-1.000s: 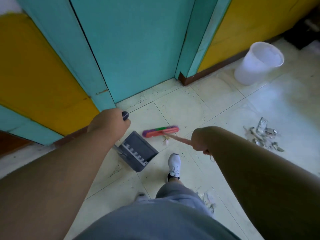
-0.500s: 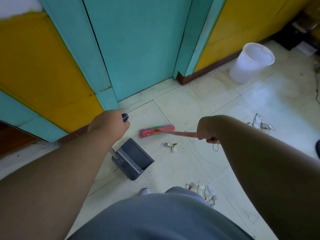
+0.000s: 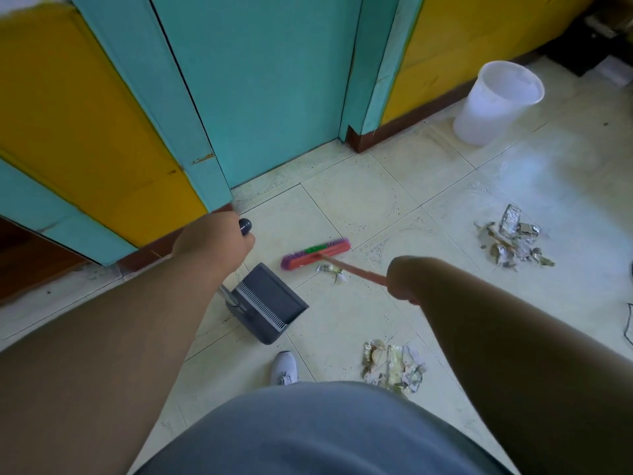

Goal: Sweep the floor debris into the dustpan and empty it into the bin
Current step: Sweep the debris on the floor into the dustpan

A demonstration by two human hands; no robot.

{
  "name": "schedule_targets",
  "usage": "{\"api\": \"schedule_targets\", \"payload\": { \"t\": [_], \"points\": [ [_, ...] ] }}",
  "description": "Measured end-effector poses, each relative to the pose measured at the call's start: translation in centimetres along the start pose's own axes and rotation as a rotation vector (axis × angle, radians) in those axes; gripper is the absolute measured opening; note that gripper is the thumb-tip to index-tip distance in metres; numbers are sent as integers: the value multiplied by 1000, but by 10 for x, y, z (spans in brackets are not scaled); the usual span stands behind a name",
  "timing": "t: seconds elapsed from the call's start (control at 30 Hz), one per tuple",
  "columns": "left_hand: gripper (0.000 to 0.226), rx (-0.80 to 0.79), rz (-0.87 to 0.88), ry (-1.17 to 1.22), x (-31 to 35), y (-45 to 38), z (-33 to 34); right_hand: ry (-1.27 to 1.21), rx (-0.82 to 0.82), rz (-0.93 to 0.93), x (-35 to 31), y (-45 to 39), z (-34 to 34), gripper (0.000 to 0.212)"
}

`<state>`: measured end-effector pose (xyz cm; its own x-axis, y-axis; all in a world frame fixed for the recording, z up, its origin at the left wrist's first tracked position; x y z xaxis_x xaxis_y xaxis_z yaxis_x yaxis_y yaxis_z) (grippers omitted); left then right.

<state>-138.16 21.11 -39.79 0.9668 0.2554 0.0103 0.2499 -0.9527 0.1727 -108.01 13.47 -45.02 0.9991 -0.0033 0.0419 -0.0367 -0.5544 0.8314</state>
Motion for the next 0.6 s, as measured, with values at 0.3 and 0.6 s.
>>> {"api": "schedule_targets", "payload": {
  "t": [0.3, 0.6],
  "points": [
    [28, 32, 46, -39, 69, 41, -12, -1, 93, -60, 67, 49, -21, 11],
    [27, 37, 106, 2, 85, 48, -10, -318, 161, 143, 94, 12, 0, 21]
  ]
}}
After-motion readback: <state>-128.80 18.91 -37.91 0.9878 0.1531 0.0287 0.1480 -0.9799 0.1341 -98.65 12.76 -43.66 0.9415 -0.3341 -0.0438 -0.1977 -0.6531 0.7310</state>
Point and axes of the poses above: each hand's wrist, its own y-axis away from the middle knuckle, its own z-axis out of the palm, x = y × z, the point moved 9 cm from there along -y, towards the middle knuckle, and after that the axes turned 11 degrees about -z, right-handed, at the moved point
